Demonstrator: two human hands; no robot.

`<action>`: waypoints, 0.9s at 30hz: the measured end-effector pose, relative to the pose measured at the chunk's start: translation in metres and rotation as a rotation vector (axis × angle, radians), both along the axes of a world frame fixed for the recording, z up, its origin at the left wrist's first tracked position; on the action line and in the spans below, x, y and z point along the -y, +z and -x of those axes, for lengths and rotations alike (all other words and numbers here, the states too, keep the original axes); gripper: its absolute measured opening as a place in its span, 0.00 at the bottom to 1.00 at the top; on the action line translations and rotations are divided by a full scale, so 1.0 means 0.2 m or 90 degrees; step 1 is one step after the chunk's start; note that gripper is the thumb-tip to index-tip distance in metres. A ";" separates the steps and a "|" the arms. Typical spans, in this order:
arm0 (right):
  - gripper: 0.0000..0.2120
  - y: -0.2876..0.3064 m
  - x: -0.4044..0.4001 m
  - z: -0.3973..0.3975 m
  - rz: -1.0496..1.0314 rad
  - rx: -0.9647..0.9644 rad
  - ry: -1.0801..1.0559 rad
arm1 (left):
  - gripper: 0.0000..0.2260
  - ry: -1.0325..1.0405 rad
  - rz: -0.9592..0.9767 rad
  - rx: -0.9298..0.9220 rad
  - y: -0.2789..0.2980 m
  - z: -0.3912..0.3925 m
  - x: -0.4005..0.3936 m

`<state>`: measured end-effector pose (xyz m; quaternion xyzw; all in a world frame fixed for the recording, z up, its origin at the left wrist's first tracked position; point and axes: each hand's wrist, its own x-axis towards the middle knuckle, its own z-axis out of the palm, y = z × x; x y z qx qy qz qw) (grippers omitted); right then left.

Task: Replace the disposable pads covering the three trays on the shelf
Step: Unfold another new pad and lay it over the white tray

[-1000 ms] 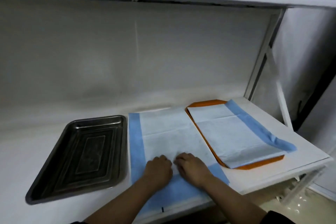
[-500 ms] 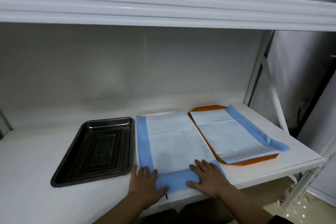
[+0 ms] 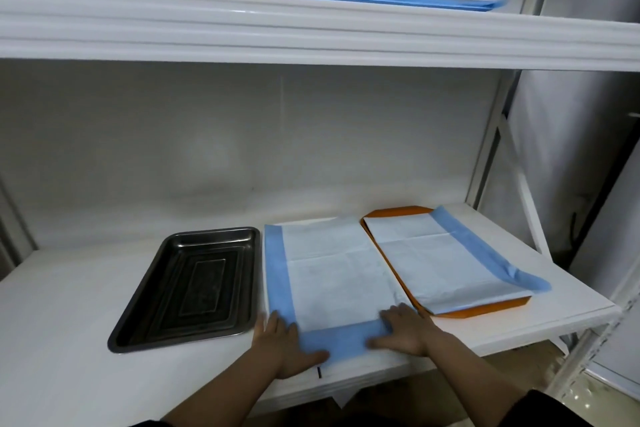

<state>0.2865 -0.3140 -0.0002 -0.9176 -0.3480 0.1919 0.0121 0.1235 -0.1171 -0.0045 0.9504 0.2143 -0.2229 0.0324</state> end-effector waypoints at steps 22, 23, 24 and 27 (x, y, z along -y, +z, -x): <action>0.14 0.04 0.03 -0.13 -0.474 -0.449 -0.662 | 0.27 -0.045 0.170 0.134 -0.03 -0.23 0.09; 0.12 0.06 0.03 -0.11 -0.507 -0.493 -0.661 | 0.27 -0.039 0.169 0.134 -0.03 -0.24 0.08; 0.11 0.06 0.04 -0.10 -0.531 -0.517 -0.652 | 0.28 -0.033 0.170 0.133 -0.03 -0.25 0.08; 0.07 0.06 0.05 -0.07 -0.562 -0.567 -0.645 | 0.29 -0.008 0.193 0.132 -0.04 -0.28 0.07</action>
